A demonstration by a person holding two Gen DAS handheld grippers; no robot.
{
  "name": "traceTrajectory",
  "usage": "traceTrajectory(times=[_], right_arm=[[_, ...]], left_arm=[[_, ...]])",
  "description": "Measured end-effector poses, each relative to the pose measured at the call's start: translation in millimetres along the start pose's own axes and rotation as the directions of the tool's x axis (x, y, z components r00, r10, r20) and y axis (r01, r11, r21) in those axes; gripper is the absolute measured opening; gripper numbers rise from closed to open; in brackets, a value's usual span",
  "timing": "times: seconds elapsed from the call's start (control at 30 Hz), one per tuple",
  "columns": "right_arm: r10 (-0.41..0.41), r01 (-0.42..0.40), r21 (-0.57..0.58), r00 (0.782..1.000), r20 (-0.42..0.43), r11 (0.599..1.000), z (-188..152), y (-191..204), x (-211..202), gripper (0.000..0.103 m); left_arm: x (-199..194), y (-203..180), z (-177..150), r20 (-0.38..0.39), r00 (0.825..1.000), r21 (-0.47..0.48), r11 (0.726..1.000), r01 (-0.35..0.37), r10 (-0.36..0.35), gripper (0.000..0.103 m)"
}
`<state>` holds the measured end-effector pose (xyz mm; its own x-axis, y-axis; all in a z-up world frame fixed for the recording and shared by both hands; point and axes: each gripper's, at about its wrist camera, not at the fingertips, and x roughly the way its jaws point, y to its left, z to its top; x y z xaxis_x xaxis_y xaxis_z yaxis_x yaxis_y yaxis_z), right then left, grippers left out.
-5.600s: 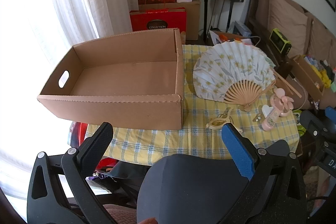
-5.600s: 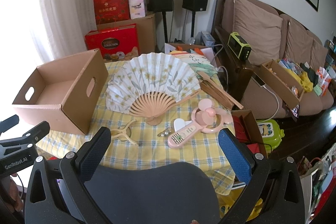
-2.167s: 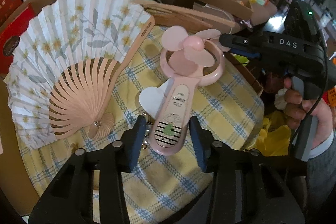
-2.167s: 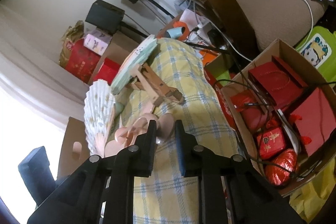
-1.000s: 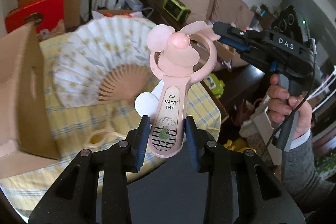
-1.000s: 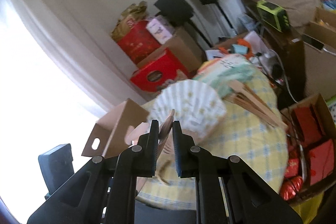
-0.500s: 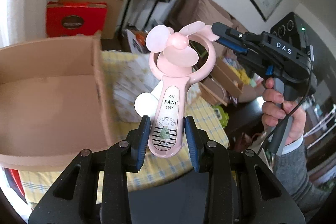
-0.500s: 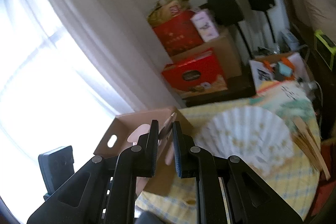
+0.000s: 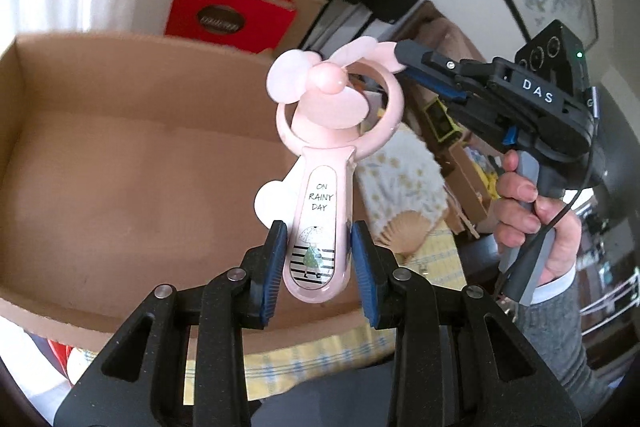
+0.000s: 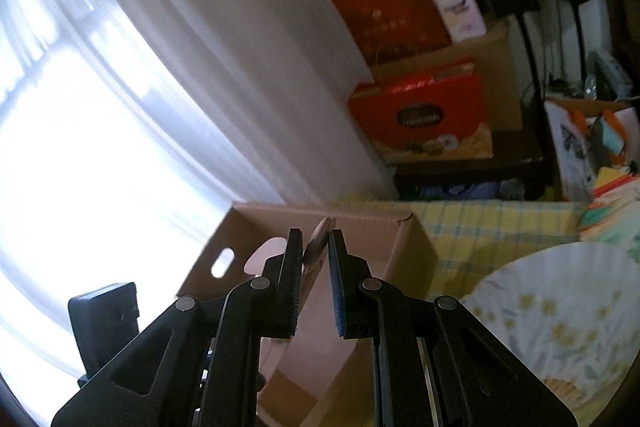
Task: Organize objects
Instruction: 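Lift the pink mini fan with the left tool and carry it into the cardboard box, then open the left tool to release the mini fan and withdraw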
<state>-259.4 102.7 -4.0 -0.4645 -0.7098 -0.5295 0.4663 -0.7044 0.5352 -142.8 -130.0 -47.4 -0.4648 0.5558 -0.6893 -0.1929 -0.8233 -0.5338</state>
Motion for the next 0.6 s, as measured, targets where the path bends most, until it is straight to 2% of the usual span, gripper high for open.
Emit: traceTrajectory(times=[0.07,0.17,0.27,0.4,0.43,0.6], right_arm=[[0.0,0.0,0.0,0.999,-0.038,1.0,-4,-2,18,0.011],[-0.009,0.008,-0.009,0.996,-0.09,1.0,-10,-4,41,0.011],[-0.057,0.052,-0.038,0.991,-0.124,0.998,-17,-5,55,0.011],[-0.08,0.075,-0.041,0.988,-0.132,0.996,-23,-10,55,0.011],[-0.08,0.076,-0.041,0.988,-0.129,0.996,-24,-11,52,0.012],[-0.105,0.099,-0.069,0.989,-0.104,0.993,-27,-9,30,0.012]], left_arm=[[7,10,-1,-0.011,1.0,-0.018,1.0,-0.008,0.008,0.029],[18,18,-2,-0.042,0.999,-0.023,1.0,-0.017,0.016,0.006],[28,20,-4,-0.064,0.996,-0.019,0.997,-0.07,0.069,0.006],[30,24,-7,-0.06,0.996,-0.032,0.998,-0.063,0.061,0.006],[29,24,-8,-0.06,0.997,-0.033,0.998,-0.057,0.055,0.007],[23,16,-10,-0.046,0.993,-0.019,0.994,-0.106,0.106,0.038]])
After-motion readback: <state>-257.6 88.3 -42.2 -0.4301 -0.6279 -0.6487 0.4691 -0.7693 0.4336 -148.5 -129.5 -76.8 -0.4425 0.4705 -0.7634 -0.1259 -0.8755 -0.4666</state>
